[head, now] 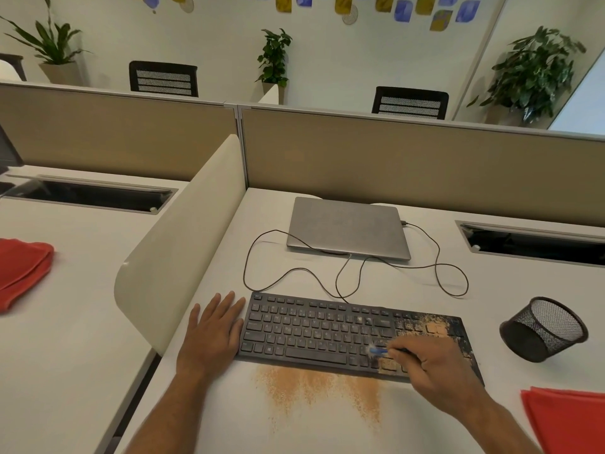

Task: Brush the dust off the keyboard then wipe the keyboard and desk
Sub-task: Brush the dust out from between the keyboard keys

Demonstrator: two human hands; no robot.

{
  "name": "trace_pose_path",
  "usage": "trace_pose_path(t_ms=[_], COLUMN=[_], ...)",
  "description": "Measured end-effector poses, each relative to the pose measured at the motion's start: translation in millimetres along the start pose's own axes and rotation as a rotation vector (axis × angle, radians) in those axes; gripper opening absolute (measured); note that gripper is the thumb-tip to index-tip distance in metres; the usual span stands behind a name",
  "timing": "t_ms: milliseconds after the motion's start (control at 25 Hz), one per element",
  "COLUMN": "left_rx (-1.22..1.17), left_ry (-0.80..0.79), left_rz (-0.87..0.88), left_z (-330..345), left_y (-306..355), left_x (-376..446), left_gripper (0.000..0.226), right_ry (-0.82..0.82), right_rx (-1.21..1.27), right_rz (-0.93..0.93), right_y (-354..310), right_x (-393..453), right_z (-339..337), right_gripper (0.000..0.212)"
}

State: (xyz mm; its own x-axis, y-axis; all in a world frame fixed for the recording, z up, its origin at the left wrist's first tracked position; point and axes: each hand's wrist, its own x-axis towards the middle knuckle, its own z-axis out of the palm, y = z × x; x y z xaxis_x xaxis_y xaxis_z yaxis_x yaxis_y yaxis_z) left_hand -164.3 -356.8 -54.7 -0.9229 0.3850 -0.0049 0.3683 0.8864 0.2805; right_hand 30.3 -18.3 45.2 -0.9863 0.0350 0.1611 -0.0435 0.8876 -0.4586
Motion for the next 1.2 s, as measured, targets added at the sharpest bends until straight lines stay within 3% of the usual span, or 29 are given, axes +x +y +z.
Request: trace_pose_path(t_ms=[120,320,480,640,800,960,1120,1200], left_rx=[-0.009,-0.017,-0.035,-0.016,-0.015,-0.012,-0.019,-0.019], left_ry=[0.004,0.008,0.014,0.009,0.004,0.004,0.006,0.007], left_rz=[0.000,0.000,-0.009,-0.006,-0.008,-0.006,-0.005,-0.006], left_z=[0,1,1,2,2,2,1,2], left_y=[0,-1,-1,-2,-1,-2,-1,-1], left_x=[0,0,1,0,1,1,1,1], left_gripper=[0.077,0.076,0.074,0.074,0.074,0.075,0.075,0.075], right_ry=[-0.086,0.053,-0.090,0.063,-0.068,0.040,-0.054,-0.024], right_rx=[0.015,0.027,0.067,0.108,0.084,0.101,0.084,0.106], right_rz=[-0.005,0.029,0.047,0.104,0.080,0.106,0.079,0.107], right_y=[-2,0,-2,0,-5,-2,-3,1], right_x=[0,9,11,16,17,21,23,25], right_z=[2,-1,-2,-8,-7,-8,-5,-6], right_gripper=[0.013,0.011,0.018,0.015,0.022,0.020,0.029,0.022])
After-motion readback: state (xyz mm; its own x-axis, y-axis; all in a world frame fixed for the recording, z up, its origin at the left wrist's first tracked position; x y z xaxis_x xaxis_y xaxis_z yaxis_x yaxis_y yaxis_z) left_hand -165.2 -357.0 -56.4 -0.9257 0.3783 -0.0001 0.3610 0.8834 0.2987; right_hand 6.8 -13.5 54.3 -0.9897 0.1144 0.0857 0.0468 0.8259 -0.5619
